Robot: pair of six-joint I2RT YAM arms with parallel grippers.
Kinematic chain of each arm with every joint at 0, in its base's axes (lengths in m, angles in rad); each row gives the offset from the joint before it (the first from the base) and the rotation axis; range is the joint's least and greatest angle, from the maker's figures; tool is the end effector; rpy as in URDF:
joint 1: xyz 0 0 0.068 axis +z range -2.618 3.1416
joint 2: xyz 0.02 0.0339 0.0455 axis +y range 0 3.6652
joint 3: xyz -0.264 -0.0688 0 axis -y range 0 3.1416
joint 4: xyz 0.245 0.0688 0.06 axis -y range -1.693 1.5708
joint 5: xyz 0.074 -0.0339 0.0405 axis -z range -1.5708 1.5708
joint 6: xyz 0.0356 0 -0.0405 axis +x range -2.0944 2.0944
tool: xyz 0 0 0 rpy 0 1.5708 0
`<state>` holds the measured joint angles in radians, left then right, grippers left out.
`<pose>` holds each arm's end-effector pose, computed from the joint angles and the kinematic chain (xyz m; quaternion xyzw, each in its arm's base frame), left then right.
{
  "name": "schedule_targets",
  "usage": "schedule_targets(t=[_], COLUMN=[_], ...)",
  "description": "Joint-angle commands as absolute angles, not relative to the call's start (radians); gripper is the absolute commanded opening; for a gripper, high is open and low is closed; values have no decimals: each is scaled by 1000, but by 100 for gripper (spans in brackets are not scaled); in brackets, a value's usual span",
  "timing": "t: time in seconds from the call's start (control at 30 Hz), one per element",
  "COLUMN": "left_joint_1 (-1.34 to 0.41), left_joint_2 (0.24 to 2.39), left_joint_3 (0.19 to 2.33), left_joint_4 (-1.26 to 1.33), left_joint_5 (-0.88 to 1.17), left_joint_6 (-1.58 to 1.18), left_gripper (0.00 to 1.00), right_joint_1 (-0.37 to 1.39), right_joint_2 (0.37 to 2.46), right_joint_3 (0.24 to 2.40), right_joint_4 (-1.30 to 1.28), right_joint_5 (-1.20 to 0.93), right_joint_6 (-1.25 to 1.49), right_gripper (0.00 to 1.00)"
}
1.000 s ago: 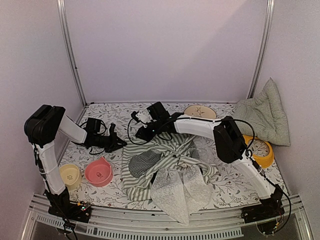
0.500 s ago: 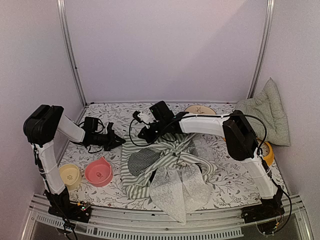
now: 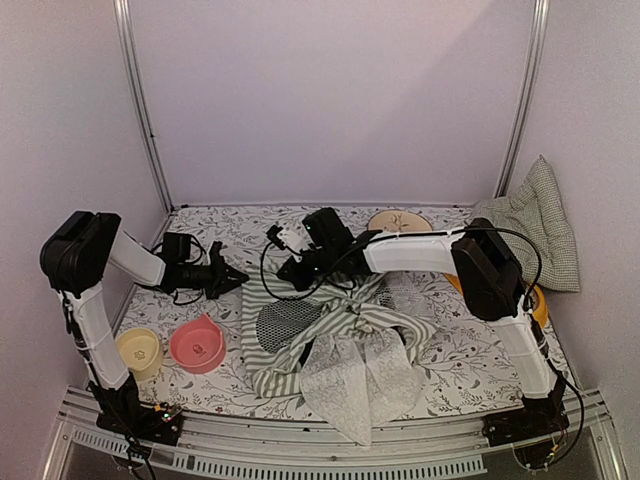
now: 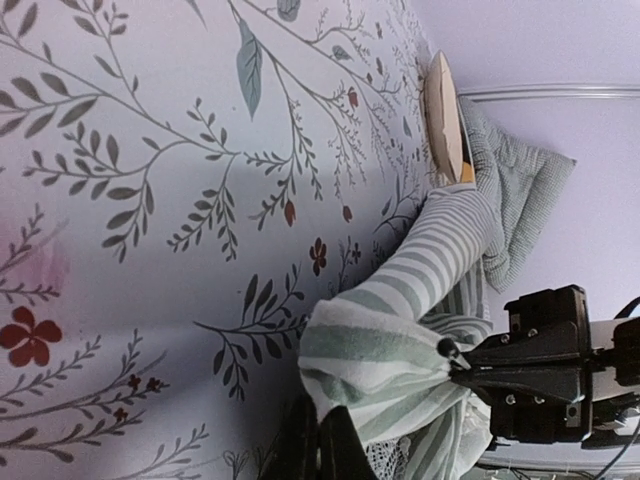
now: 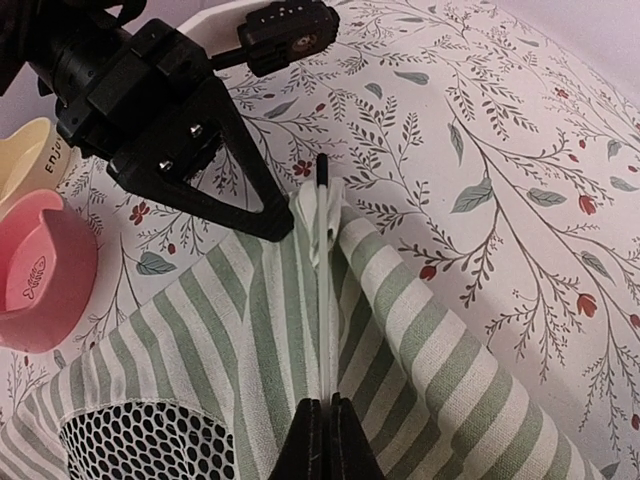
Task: Set up the pet tent
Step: Pass from the right arm to the left
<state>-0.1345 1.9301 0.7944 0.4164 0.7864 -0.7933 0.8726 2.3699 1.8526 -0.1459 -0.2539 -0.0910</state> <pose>0.3386 -0.0712 0.0984 -0.1224 0.8472 -0.4828 0.1850 0.3385 0.4173 0.1618 -0.4623 0.7643 0.2709 0.3587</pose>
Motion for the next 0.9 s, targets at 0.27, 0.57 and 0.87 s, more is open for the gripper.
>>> schedule_targets(t=[0.27, 0.57, 0.87], left_joint_1=[74, -26, -16], left_joint_2=[1908, 1894, 1882], left_joint_3=[728, 764, 687], left_joint_4=[515, 460, 486], left_joint_5=[615, 671, 620], left_joint_6=[-864, -775, -811], left_gripper=[0, 0, 0], right_joint_1=[855, 853, 820], right_joint_2=[2277, 2339, 2154], right_joint_3=[1772, 1801, 1374], right_joint_4=[-276, -339, -269], right_joint_5=[-214, -323, -235], right_joint_6=[-94, -123, -107], right_gripper=[0, 0, 0])
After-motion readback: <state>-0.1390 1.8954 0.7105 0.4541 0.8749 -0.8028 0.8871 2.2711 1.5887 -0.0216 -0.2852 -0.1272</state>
